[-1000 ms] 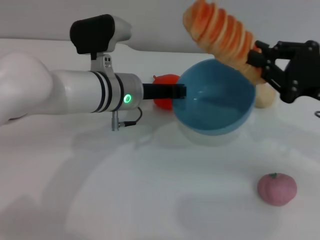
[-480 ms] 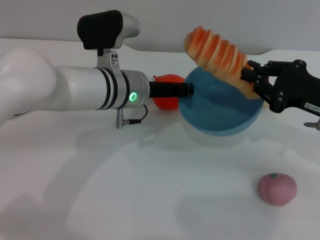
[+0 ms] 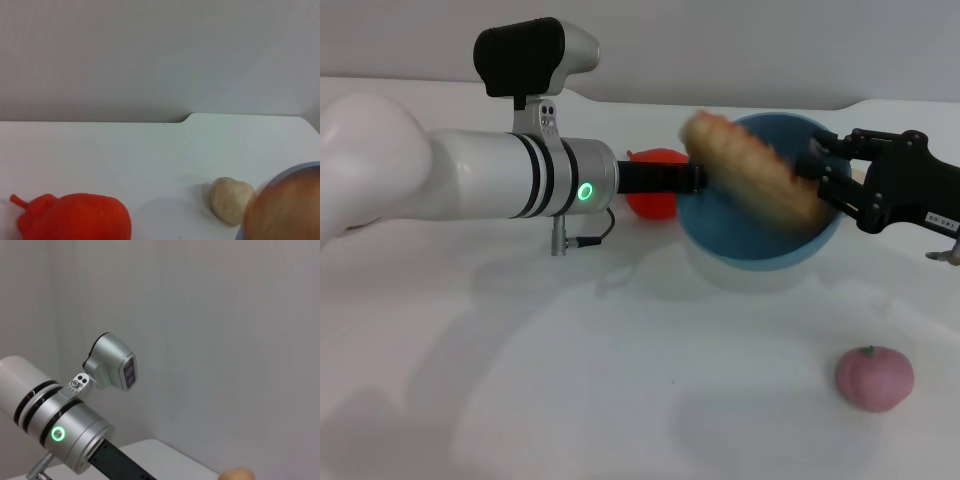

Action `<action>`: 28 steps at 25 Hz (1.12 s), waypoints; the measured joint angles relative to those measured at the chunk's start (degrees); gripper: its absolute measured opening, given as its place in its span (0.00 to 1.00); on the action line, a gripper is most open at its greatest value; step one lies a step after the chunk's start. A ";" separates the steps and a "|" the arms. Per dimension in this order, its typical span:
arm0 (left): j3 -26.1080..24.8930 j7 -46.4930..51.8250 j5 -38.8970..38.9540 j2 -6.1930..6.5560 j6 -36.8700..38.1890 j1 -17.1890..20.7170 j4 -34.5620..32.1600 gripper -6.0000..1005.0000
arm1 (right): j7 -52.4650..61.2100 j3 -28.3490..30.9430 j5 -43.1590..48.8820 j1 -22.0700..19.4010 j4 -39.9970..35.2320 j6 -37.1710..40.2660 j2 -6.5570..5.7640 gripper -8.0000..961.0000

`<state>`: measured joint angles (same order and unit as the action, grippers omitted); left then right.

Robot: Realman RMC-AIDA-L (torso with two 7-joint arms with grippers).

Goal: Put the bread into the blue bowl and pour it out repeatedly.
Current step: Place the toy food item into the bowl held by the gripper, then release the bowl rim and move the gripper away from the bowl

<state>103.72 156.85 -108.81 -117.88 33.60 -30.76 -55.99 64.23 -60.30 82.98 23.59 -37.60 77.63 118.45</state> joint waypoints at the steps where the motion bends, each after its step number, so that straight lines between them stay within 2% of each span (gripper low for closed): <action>1: -0.02 0.00 0.00 0.02 0.01 0.00 0.00 0.01 | 0.01 0.06 0.00 -0.07 -0.08 0.00 0.01 0.21; 5: -0.27 0.01 -0.02 0.04 0.00 0.00 0.00 0.01 | 0.03 0.65 -0.26 -0.43 -0.51 0.27 0.02 0.33; 8: -0.43 0.02 -1.52 0.11 0.12 -0.21 -0.03 0.01 | 0.04 0.76 -1.48 -1.79 -2.48 0.35 0.08 0.33; 15: -0.46 0.09 -7.03 0.07 3.07 -2.29 0.32 0.01 | -5.60 1.73 -18.55 -7.37 -4.39 2.10 0.11 0.33; 19: -0.31 0.08 -7.40 0.05 3.58 -2.93 0.70 0.01 | -8.83 5.72 -22.27 -9.25 -2.82 3.04 0.23 0.33; 24: -0.22 0.08 -7.53 0.03 3.58 -3.32 0.70 0.01 | -9.13 12.23 -22.41 -9.36 1.49 4.68 0.14 0.33; 28: -0.05 0.07 -10.16 0.04 4.70 -3.62 0.51 0.01 | -10.43 15.23 -22.44 -9.42 3.89 5.52 0.10 0.33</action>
<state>103.67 156.91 -118.97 -117.85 38.30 -34.39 -55.47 53.80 -45.08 60.54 14.17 -33.71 83.15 118.55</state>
